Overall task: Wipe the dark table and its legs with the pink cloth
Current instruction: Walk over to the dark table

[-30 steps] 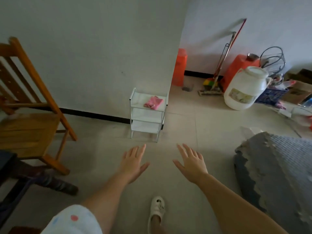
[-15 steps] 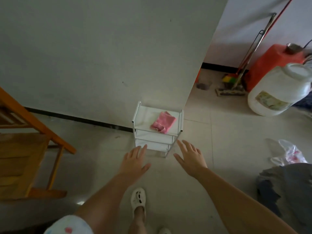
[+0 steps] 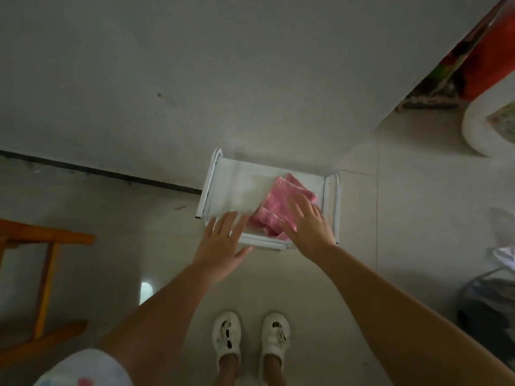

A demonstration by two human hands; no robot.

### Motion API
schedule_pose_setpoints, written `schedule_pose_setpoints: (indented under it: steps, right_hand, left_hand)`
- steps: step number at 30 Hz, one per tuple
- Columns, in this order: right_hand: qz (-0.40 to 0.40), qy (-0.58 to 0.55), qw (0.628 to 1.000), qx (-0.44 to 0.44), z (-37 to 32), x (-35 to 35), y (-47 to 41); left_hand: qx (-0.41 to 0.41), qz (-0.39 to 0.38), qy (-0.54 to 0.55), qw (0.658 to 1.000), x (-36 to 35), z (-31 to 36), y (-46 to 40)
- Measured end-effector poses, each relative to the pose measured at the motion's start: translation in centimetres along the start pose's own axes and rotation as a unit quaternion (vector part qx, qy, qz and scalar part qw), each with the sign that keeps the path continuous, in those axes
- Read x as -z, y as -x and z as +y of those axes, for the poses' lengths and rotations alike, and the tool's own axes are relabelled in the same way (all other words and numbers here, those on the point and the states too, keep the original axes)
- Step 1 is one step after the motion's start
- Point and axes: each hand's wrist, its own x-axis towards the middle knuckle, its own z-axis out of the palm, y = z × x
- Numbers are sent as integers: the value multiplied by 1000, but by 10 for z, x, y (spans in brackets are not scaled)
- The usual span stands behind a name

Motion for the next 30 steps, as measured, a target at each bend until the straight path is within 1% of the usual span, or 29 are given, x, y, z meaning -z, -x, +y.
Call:
schedule_pose_setpoints:
  steps: [2,5,7,9,12,13,15,19,22,24,27,30]
  right_hand:
    - [-5,-5,1000,17,4,-16,-20]
    - [-17,6,1000,14,9,-29,-35]
    - [1,23,1000,14,11,-36,-37]
    - [24,24,999,10,11,-41,-36]
    - [82,27,996,27,10,-47,-36]
    - [89,25,995,28,9,-46,-37]
    - [70,20,997,19,7,-41,-40]
    - [24,17,1000,0,-3,-12,-41]
    - [32,8,999,-13,-16,26,-29]
    - [32,4,999,-16,-31,53,-15]
    - [22,18,1000,5,-60,87,10]
    - [27,32,998,38,-97,114,30]
  left_hand:
    - [-3,6,-13,1000,-20,-11,-14]
    - [-6,6,-21,1000,-37,-21,-23]
    - [-10,25,-32,999,-44,-22,-25]
    - [-2,26,-39,999,-49,-22,-24]
    - [3,30,-33,999,-54,-20,-23]
    - [6,21,-30,999,-53,-19,-23]
    - [14,-7,-27,1000,-50,-18,-24]
    - [7,-30,2,1000,-23,-15,-22]
    - [15,-56,30,998,12,-9,-8]
    - [22,-46,54,997,38,-3,14]
    - [42,-22,86,995,73,2,58]
    - [98,12,107,989,99,-4,110]
